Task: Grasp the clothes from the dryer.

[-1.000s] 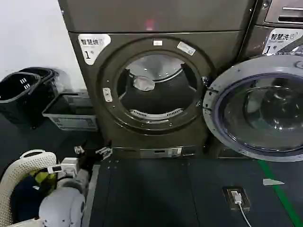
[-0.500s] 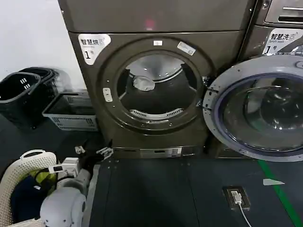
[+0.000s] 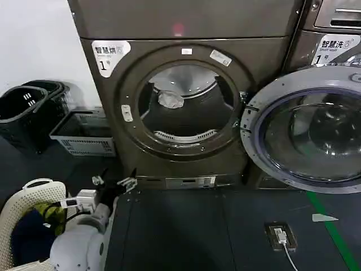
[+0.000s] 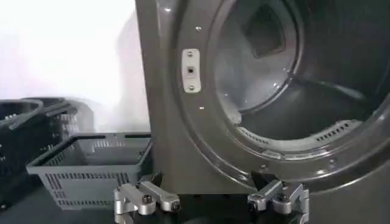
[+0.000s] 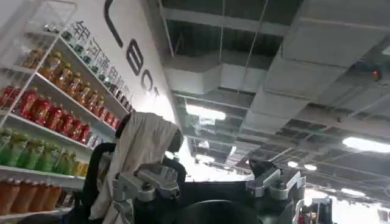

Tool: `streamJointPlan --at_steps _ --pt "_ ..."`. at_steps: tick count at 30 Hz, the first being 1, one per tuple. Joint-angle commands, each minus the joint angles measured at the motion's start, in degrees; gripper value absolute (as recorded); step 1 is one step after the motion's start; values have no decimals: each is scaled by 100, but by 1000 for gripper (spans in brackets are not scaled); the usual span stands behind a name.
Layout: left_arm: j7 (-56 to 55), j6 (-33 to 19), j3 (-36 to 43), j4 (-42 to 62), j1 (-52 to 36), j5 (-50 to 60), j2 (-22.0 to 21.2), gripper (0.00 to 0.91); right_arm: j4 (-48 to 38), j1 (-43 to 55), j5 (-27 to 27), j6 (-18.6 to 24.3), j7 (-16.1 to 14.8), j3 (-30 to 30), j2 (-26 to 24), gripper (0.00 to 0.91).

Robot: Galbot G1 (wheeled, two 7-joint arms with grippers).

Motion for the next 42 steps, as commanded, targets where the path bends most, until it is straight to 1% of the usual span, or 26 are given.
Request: streamJointPlan --at_steps 1,30,36,42 --pt "5 281 0 -12 10 11 -5 907 0 14 10 6 10 -3 2 907" --pt "20 281 29 18 -28 119 -9 907 -120 19 12 54 28 -10 15 907" --pt "56 281 63 47 -31 284 -19 907 -155 -3 6 89 17 6 55 907" --pt "46 281 40 93 -151 255 42 907 -154 12 10 89 9 3 61 907"
